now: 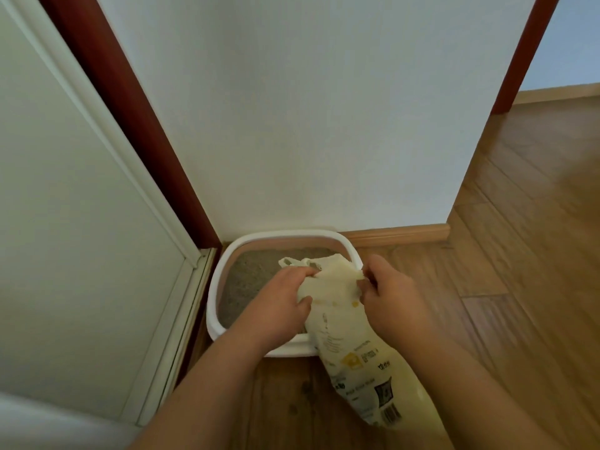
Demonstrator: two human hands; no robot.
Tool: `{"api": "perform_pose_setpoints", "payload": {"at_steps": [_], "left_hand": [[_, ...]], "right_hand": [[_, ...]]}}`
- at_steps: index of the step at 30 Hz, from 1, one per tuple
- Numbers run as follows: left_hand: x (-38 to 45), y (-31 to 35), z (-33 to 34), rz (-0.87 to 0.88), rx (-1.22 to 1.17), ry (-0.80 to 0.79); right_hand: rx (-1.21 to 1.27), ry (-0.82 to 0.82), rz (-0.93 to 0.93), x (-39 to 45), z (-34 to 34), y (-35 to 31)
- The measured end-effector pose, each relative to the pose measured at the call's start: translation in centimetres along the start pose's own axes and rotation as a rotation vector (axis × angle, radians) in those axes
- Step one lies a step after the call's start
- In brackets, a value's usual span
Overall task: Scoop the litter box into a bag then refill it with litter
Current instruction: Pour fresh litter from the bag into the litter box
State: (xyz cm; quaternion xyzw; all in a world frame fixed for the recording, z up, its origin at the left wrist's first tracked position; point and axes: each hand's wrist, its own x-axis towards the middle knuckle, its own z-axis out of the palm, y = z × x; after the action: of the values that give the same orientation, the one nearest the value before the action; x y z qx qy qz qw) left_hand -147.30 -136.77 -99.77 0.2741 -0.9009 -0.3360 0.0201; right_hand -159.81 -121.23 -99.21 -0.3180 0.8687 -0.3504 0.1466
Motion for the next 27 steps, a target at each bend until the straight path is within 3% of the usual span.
{"api": "perform_pose_setpoints", "payload": {"at_steps": [8,14,18,27], "left_hand": [[2.0,-2.5,1.0,0.035,0.072,0.059],[3.1,-2.9,1.9,-0.084,0.044,0.05],[3.6,-3.3,1.8,-0.02,0.169,0.173],[2.6,-1.7,0.9,0.014,-0.012,0.248]], "right_hand": [[-0.037,-0.051,0.046,-0.4,-2.1,0.6],[-0.016,-0.038,0.07,-0.6,-2.6,0.7],[-0.048,-0.045,0.07,-0.6,-2.6,0.5],[0.022,0.266,-0.02,-1.1,-2.1,0.5]]}}
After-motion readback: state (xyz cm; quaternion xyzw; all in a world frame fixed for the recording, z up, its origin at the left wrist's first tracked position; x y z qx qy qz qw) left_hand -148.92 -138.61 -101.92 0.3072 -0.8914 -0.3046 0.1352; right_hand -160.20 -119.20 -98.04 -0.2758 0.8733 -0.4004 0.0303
